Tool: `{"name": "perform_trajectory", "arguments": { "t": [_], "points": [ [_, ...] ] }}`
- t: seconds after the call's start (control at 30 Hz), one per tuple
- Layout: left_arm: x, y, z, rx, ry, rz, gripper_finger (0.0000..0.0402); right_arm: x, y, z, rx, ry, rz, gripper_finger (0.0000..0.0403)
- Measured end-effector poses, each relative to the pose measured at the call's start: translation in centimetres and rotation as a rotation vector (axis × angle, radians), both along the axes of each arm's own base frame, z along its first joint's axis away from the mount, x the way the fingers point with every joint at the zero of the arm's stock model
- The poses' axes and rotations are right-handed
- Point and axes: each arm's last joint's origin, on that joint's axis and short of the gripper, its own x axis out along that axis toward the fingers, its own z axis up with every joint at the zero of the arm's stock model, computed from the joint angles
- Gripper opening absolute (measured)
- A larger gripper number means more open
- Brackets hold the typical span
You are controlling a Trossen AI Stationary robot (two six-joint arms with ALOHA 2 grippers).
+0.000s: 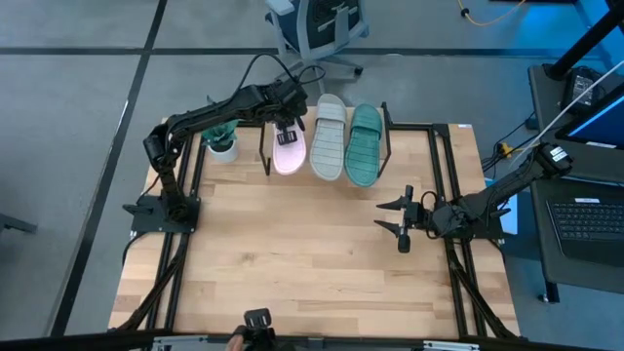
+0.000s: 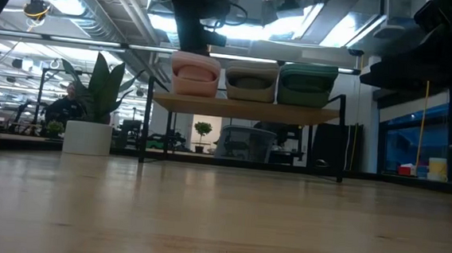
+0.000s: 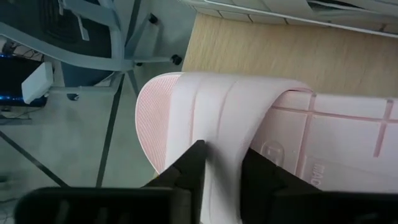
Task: Pick and place slides into the shelf
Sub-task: Put the pair of pink slides on the shelf
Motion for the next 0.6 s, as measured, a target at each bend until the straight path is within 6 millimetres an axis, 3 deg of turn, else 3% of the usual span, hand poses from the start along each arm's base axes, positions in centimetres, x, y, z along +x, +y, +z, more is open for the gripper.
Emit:
{"name": "perform_trajectory", "arguments": {
  "t": [0.33,0.6],
  "points": [
    [-0.18,-0.19,-0.14,-0.025,0.0,0.042,0.0124,0.01,0.02,-0.01,0.003,0.001,0.009,0.0218],
    [-0.42,-0.47,-0.16,-0.041,0.026,0.04,0.0133,0.02,0.13,-0.02,0.011,0.006,0.044,0.0218]
  ]
}}
